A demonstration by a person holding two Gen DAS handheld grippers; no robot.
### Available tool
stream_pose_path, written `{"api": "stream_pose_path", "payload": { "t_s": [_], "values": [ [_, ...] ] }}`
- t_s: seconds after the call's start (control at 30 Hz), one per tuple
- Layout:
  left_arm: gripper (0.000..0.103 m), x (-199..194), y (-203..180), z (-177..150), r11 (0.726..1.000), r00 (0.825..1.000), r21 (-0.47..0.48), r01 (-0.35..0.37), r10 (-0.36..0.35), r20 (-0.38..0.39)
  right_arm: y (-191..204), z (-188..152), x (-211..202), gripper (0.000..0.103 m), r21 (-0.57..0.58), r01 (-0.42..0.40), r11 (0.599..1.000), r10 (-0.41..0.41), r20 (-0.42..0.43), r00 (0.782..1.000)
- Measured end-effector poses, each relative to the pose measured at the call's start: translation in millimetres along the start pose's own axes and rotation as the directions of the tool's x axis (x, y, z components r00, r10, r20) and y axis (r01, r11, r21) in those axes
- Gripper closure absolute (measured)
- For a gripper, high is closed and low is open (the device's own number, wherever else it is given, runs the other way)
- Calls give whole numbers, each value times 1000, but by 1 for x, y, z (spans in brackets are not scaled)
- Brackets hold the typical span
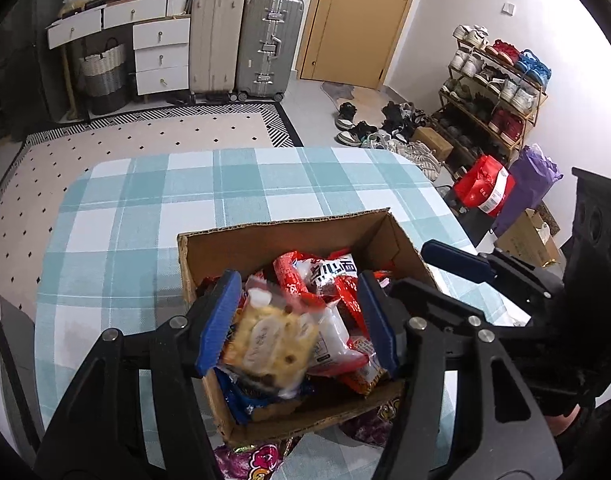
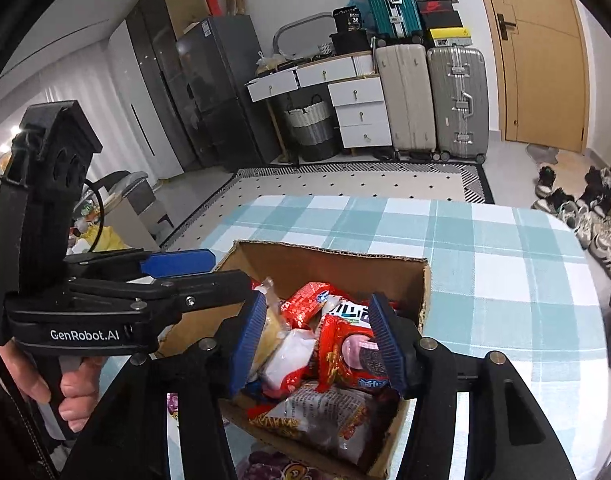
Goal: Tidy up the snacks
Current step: 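Open both grippers to drop the packets into the box, then move both tools back toward the purple candy bags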
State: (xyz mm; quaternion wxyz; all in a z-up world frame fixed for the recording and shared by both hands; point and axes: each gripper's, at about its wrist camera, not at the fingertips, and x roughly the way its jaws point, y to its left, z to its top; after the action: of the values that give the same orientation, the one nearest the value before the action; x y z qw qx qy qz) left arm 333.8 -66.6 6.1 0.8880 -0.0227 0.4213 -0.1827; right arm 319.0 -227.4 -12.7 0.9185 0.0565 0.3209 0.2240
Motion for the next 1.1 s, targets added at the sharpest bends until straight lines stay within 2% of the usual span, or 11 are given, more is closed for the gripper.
{"api": "stream_pose_path", "payload": {
  "t_s": [0.13, 0.27, 0.43, 0.5, 0.57, 0.7, 0.8, 1.0, 1.1],
  "values": [
    [46, -9, 3, -5, 1000, 1000, -16, -17, 17, 8, 2, -1, -9, 47, -4, 9, 1000, -8, 15, 1000],
    [45, -21, 5, -11, 999, 999, -21, -27, 28, 18, 5, -2, -19, 41, -12, 13, 1000, -13, 32, 999],
    [44, -38, 2, -20, 999, 998, -13, -48, 49, 33, 12, -6, -34, 41, -14, 6, 1000, -5, 39, 999],
    [41, -46, 0, -26, 998, 997, -8, -62, 62, 42, 14, -8, -40, 39, -11, 4, 1000, -3, 44, 999],
    [32, -53, -1, -31, 998, 996, -9, -70, 70, 47, 17, -12, -47, 37, -9, 7, 1000, -7, 52, 999],
    [30, -67, -3, -43, 997, 995, -14, -80, 80, 58, 26, -19, -61, 34, -10, 8, 1000, -7, 66, 998],
    [23, -78, -4, -53, 996, 994, -20, -90, 91, 67, 34, -23, -69, 31, -13, 2, 1000, -1, 74, 997],
    [22, -96, -7, -72, 995, 992, -24, -96, 97, 76, 54, -35, -88, 18, -37, 11, 999, -8, 98, 995],
    [21, -105, -8, -82, 995, 992, -30, -95, 97, 77, 63, -41, -97, 16, -42, 17, 999, -13, 110, 994]
  ]
}}
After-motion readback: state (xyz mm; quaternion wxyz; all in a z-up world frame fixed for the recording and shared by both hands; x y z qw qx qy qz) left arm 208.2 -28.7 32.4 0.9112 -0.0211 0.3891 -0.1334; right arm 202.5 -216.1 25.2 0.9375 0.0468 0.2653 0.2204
